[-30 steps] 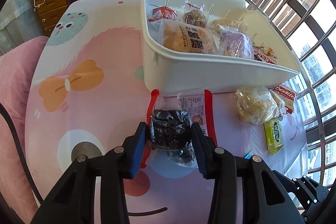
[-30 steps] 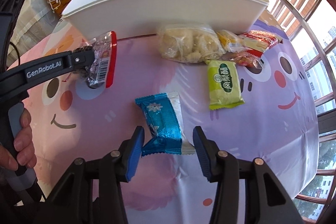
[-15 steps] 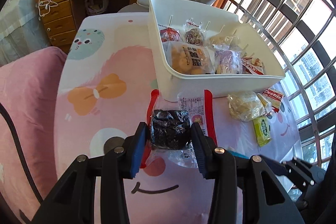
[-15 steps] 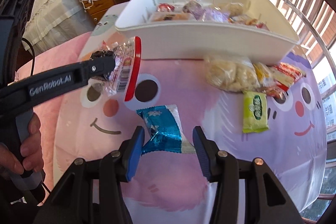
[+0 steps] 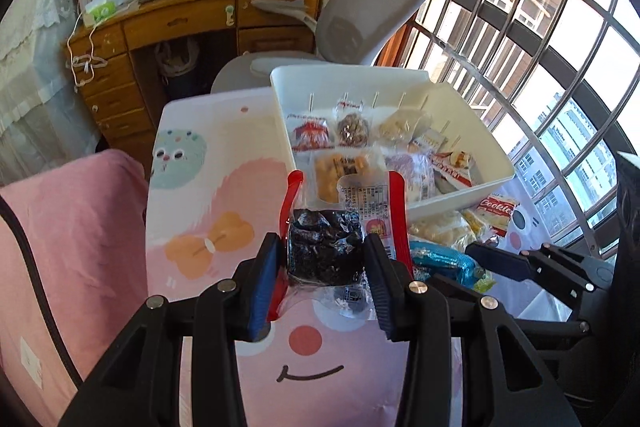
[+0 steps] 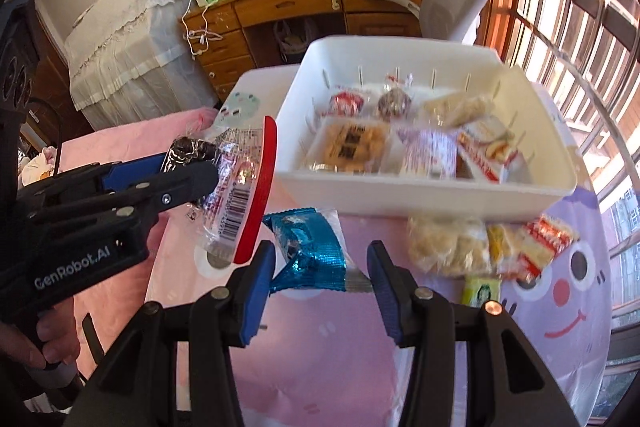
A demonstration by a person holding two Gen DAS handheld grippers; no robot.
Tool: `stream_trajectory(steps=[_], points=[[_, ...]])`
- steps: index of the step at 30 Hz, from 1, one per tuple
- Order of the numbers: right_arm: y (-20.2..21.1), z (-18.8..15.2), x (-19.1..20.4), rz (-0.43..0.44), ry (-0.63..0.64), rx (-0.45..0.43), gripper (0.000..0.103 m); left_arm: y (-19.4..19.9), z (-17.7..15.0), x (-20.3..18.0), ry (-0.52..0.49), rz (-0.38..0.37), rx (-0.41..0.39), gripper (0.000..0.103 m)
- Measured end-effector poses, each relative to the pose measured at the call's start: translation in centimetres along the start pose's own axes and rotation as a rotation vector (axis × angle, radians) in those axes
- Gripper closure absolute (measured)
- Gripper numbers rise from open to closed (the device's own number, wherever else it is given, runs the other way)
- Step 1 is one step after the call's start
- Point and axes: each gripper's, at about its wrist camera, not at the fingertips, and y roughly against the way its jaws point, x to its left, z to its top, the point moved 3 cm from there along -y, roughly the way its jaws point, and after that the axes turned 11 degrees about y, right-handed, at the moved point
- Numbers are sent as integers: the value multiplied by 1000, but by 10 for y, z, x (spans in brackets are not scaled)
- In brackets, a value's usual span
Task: Organize snacks
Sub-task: 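Grasp the dark chocolate bag with the left tool while the right tool grasps the blue wrapped candy, then lower both tools over the basket and open them to release the snacks, then withdraw both open tools from the basket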
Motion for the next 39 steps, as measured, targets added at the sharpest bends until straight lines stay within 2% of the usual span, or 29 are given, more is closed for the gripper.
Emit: stream_trajectory(steps=[7, 12, 14, 21, 23, 27, 30, 34, 39], points=[[8, 28, -14, -34, -2, -68, 55, 2, 35, -10, -51, -7, -26, 62], [7, 44, -28, -60, -13, -106, 55, -10, 61, -19, -88, -1, -52, 62], [4, 51, -33, -66, -15, -115, 72, -17, 69, -23, -99, -2, -56, 62], [-6, 63, -54, -68, -70, -115, 78, -50, 100, -40, -127, -50, -29, 62], [-7, 63, -59, -80, -77, -109, 78, -60, 105, -44, -126, -55, -5, 59], [-7, 59, -67, -97, -103, -91, 78, -70, 106, -46, -122, -66, 40, 46], [-8, 53, -75, -108, -135, -76, 78, -74, 101, -47, -130, -55, 78, 42], [-7, 46, -83, -107, -180, -62, 78, -74, 96, -45, -138, -48, 114, 40], [-4, 33, -87, -84, -227, -35, 78, -64, 90, -42, -123, -41, 121, 37]])
